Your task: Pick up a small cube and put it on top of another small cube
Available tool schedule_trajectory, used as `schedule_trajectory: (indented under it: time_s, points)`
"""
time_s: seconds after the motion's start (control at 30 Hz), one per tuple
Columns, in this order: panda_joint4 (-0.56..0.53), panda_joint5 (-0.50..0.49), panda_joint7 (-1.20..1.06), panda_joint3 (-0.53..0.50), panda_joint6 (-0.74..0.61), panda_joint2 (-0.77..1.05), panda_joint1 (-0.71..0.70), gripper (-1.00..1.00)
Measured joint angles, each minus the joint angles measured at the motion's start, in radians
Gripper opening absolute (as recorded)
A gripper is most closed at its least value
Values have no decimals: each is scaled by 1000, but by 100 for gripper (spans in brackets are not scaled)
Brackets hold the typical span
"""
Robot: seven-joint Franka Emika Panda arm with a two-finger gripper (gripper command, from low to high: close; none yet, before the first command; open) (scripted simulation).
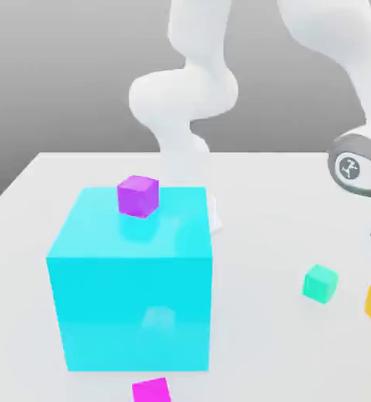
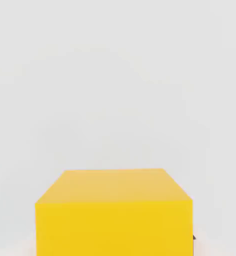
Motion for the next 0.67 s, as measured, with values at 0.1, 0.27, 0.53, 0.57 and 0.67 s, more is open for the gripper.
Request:
schedule_trajectory:
  time_s: [0.1, 0.27, 0.53, 0.57, 0.67]
  points:
    - [-108, 20, -83, 24, 7, -102, 9, -100]
    - [-290, 84, -243, 35, 20, -274, 68, -100]
    - [-372, 50, -274, 29, 214, -161, 92, -100]
    - [-371, 31, -261, 21, 244, -130, 94, 100]
    - [-371, 31, -261, 21, 244, -130, 94, 100]
